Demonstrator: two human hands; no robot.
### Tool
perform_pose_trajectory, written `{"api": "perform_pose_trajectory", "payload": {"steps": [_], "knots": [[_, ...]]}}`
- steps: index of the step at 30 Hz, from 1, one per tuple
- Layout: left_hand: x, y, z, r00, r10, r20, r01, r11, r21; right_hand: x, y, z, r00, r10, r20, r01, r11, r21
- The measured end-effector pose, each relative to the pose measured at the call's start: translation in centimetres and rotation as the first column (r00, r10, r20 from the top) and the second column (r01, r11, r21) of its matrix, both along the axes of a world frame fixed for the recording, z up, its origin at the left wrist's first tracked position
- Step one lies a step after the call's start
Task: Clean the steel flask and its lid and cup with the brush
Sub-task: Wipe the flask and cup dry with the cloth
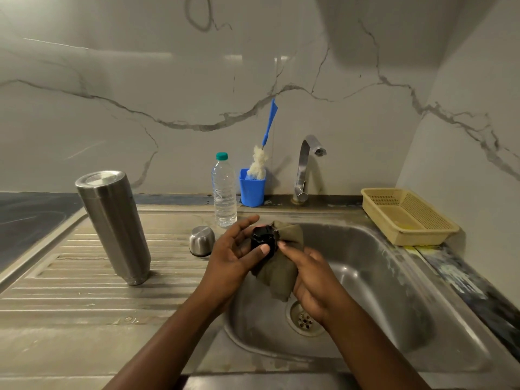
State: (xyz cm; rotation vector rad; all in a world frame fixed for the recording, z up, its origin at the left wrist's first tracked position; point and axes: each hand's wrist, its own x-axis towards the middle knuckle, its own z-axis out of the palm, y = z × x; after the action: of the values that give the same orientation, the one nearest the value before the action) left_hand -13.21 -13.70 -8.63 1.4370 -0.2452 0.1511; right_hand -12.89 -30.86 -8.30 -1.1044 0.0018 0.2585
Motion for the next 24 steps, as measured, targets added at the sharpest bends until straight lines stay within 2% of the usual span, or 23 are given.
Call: {"api": "perform_pose_trajectory", "payload": {"steps": [4,8,12,17,21,24], "knots": [[0.07,-0.15,-0.3,0.999,-0.036,0.003,0.036,0.999,0.01,-0.27,0.21,0.69,0.993,0.073,-0.09,-0.052,0.977,0.208],[-0.14,0.1,-0.17,0.997,-0.075,0.003,0.074,0.997,0.024,-0.33,0.13,1.0,0.98,0.128,-0.153,-0.081,0.957,0.277],[-0.14,0.33,0.17,0.996,-0.081,0.044,0.077,0.994,0.083,-0.04,-0.15,0.87,0.984,0.103,-0.147,-0.069,0.974,0.216],[-0.28,0.13,0.16,0.998,-0.039,0.055,0.029,0.985,0.169,0.16,-0.66,0.96,0.996,-0.053,-0.076,0.059,0.995,0.085],[-0.59,-0.44,-0.07,0.996,0.05,0.078,-0.063,0.982,0.179,-0.02,-0.4,0.71,0.993,-0.099,-0.067,0.103,0.993,0.064],[-0.61,-0.46,-0.23,0.993,0.08,0.086,-0.094,0.981,0.171,-0.1,-0.53,0.67,0.993,-0.11,-0.041,0.109,0.994,-0.024]]}}
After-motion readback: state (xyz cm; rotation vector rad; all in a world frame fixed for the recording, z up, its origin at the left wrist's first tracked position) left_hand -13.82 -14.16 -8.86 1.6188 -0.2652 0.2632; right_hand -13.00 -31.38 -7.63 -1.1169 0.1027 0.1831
